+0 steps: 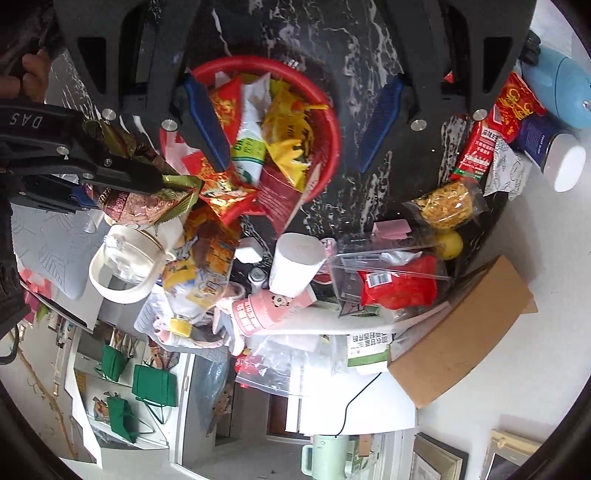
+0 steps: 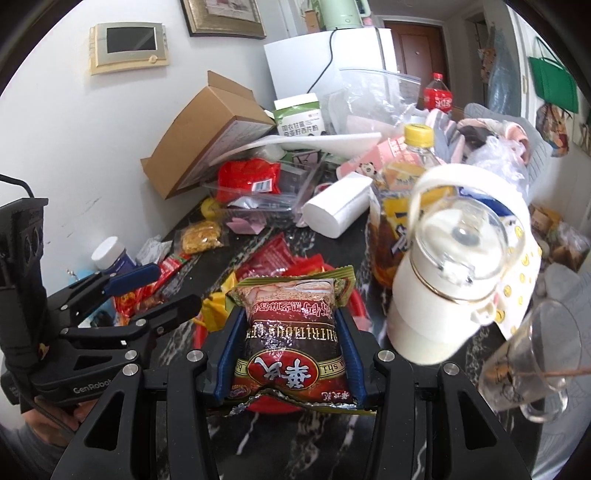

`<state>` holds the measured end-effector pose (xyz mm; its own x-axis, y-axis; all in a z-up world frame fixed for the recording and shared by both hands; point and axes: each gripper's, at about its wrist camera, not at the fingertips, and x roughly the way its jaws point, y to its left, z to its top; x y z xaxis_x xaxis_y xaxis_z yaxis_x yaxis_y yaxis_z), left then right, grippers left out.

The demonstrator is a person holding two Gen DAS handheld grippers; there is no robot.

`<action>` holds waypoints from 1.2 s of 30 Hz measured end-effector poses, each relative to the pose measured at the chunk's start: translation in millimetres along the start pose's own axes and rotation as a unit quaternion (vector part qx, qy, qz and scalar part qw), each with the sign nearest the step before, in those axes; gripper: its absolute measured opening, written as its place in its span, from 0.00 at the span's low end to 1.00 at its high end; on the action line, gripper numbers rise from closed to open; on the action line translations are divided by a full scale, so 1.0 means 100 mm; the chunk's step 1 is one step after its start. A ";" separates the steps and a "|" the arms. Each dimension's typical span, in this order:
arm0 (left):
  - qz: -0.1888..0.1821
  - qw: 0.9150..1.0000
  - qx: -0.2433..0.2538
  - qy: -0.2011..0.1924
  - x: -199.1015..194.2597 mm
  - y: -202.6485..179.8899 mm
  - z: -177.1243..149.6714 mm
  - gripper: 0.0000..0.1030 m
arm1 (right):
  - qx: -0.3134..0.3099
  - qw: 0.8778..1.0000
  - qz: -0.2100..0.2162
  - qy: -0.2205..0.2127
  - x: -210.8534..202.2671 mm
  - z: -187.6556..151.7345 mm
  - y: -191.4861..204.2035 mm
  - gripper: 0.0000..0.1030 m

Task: Organize snacks
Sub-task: 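Open both tools to release the packets into the basket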

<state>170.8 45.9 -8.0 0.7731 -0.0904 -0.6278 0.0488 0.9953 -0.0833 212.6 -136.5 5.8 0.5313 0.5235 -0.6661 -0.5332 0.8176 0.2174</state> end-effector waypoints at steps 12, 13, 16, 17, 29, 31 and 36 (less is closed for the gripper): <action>0.010 1.000 -0.016 0.009 0.14 0.20 0.02 0.69 | -0.028 0.999 -0.028 0.002 0.40 0.22 0.18 0.49; 0.010 1.000 -0.017 0.011 0.15 0.21 0.02 0.69 | -0.029 0.999 -0.032 0.003 0.43 0.23 0.18 0.54; 0.007 1.000 -0.020 0.015 0.18 0.24 0.01 0.69 | -0.031 0.999 -0.037 0.010 0.47 0.22 0.18 0.58; 0.006 1.000 -0.021 0.016 0.19 0.24 0.00 0.69 | -0.033 0.999 -0.038 0.012 0.47 0.21 0.18 0.58; 0.003 1.000 -0.015 0.017 0.17 0.18 0.02 0.69 | -0.029 0.999 -0.045 0.007 0.33 0.17 0.14 0.58; 0.003 1.000 -0.012 0.016 0.15 0.15 0.04 0.69 | -0.026 0.999 -0.046 0.006 0.30 0.17 0.13 0.58; 0.000 1.000 -0.004 0.009 0.07 0.07 0.10 0.69 | -0.022 0.999 -0.048 -0.001 0.19 0.19 0.11 0.59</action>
<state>182.6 52.8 -5.1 0.7622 -0.0905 -0.6409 0.0434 0.9951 -0.0889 229.2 -112.8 8.7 0.5820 0.4442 -0.6812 -0.5079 0.8527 0.1221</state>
